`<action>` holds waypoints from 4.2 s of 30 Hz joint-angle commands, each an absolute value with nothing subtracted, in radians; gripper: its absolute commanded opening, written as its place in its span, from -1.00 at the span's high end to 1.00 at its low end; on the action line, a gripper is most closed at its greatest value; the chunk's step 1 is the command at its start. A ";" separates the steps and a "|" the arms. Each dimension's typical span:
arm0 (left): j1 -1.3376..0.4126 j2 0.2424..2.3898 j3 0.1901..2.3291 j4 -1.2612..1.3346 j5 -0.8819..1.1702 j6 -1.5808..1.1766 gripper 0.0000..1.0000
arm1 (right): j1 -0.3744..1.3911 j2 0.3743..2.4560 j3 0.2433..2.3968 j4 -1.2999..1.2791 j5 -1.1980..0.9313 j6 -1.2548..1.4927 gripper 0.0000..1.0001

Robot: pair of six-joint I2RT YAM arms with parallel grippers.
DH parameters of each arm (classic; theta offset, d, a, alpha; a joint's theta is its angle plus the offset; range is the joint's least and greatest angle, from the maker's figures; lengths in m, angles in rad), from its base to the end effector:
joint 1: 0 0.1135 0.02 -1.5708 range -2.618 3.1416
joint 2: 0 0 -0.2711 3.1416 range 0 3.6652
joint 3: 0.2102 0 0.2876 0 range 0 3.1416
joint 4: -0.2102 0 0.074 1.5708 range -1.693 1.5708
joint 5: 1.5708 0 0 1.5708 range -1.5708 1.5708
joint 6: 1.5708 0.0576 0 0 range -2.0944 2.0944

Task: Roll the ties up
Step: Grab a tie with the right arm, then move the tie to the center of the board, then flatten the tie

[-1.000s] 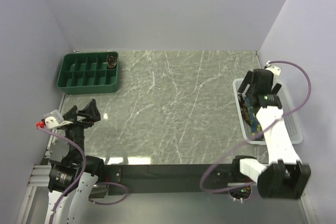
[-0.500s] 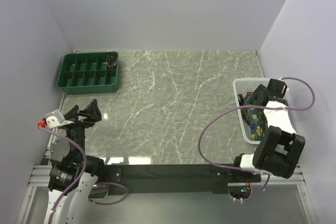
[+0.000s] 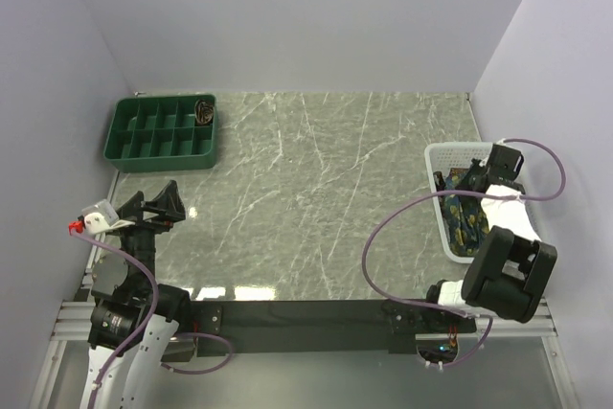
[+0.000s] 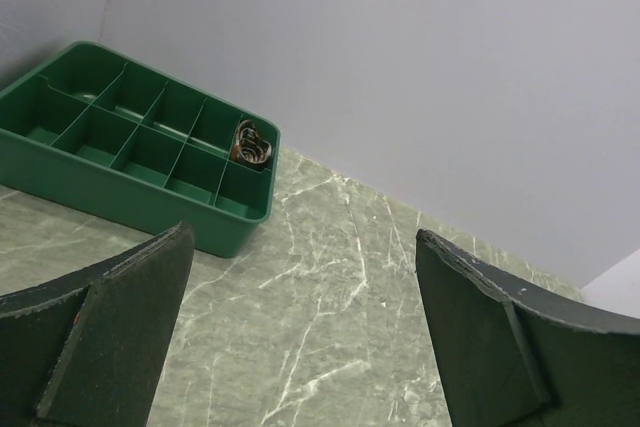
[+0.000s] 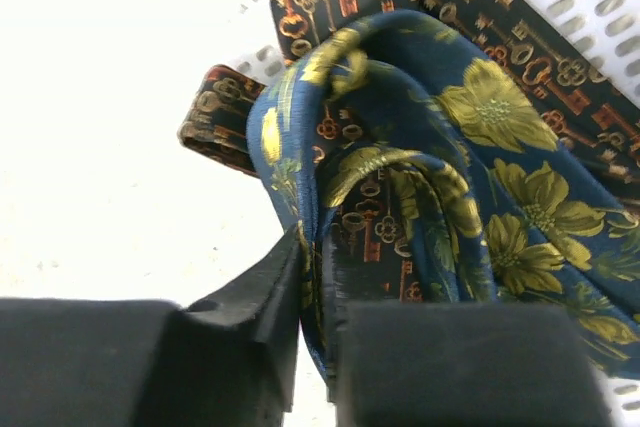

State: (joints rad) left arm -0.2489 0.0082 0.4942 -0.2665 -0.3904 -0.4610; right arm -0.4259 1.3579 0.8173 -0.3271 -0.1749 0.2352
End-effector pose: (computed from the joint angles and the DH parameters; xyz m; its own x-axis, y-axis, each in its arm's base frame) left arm 0.0963 -0.0019 0.3279 0.2478 -0.4874 -0.8373 -0.0245 0.8608 -0.5084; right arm 0.2949 -0.1228 0.1855 -0.6046 0.5263 -0.5978 0.4579 0.8438 0.2798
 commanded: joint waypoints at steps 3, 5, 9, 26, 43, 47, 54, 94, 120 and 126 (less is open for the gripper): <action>-0.252 -0.091 0.494 -0.224 -0.379 -0.454 -0.96 | -0.428 1.202 0.887 -0.316 -0.155 0.248 1.00; -0.252 -0.089 0.494 -0.224 -0.379 -0.454 -0.95 | -0.428 1.164 0.903 -0.331 -0.143 0.255 1.00; -0.252 -0.089 0.495 -0.225 -0.377 -0.454 -0.95 | -0.420 1.071 1.001 -0.377 -0.084 0.276 1.00; -0.252 -0.060 0.502 -0.236 -0.377 -0.457 -0.96 | 0.247 1.374 1.675 -0.653 0.286 0.104 1.00; -0.253 -0.040 0.500 -0.235 -0.365 -0.460 -0.96 | 0.893 2.101 1.811 -0.871 0.421 0.204 0.08; -0.253 -0.026 0.499 -0.230 -0.347 -0.457 -0.96 | 0.977 2.126 1.920 -0.904 0.295 0.213 -0.30; -0.273 0.145 0.529 -0.235 -0.218 -0.506 -0.99 | 0.931 1.858 1.656 -0.793 0.218 0.218 -0.40; -0.657 1.739 1.008 -0.023 -0.120 -0.606 -0.19 | 0.436 1.724 1.101 -0.210 -0.196 0.137 -0.21; -0.558 2.012 1.389 0.014 -0.170 -0.493 0.99 | 0.440 1.269 0.668 -0.235 -0.073 0.473 1.00; -0.531 2.172 1.626 0.018 -0.127 -0.434 0.99 | 0.549 1.056 0.517 -0.264 -0.156 0.601 0.91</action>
